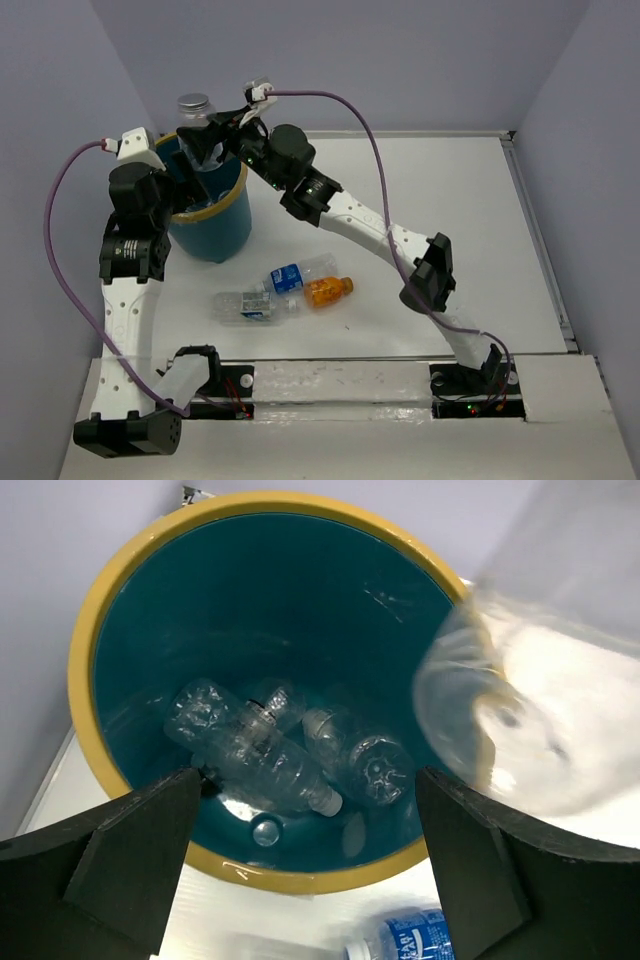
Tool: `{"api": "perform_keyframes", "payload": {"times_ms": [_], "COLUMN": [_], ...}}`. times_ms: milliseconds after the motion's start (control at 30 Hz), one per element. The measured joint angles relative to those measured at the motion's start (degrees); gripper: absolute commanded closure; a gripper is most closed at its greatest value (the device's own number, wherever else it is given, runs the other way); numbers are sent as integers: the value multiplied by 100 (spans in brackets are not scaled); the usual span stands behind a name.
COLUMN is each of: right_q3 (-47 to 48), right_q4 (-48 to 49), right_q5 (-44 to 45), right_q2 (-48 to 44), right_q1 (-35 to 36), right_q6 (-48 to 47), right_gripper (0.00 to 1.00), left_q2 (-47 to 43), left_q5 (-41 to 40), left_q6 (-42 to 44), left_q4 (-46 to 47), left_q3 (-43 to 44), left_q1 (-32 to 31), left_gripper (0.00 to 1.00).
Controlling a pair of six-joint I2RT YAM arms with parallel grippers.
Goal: Put the plastic bottles in the bin
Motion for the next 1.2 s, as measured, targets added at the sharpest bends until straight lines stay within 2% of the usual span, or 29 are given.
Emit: {"api": "perform_keyframes", "payload": {"times_ms": [67,233,400,767,800,833,933,1100,1200], "right_q3": [343,413,313,50,-15,-105,-212,-389,-1121], "right_q4": [81,232,299,678,691,673,627,573,516], "right_q5": [-11,-24,-85,-190,-190,-192,-256,-411,-522], "right_q2": [385,787,833,826,826,828,863,815,365], "right_q1": [-13,-59,-59,-59,-59,-59,-61,-68,-118], "right_q6": [107,297,391,457,459,466,483,337,164], "right_gripper": [42,43,43,41,38,21,2,2,2], "left_q2": [-11,-79,-162,-1064,-1143,-1185,-1250,-1412,-1475], "left_q5": [-50,-155,-223,-726,-741,-741,-688,-385,-114], "left_q6": [42,103,87,-188,-214,-238,-273,-297,-299], "left_q4": [-76,-190,-125,157,157,157,138,111,28], "left_q3": [46,76,83,114,144,186,354,551,549], "left_q1": [-2,-2,-26,-33,-33,-33,-33,-33,-33], "left_gripper": [1,2,1,2,1,1,2,1,1]}}
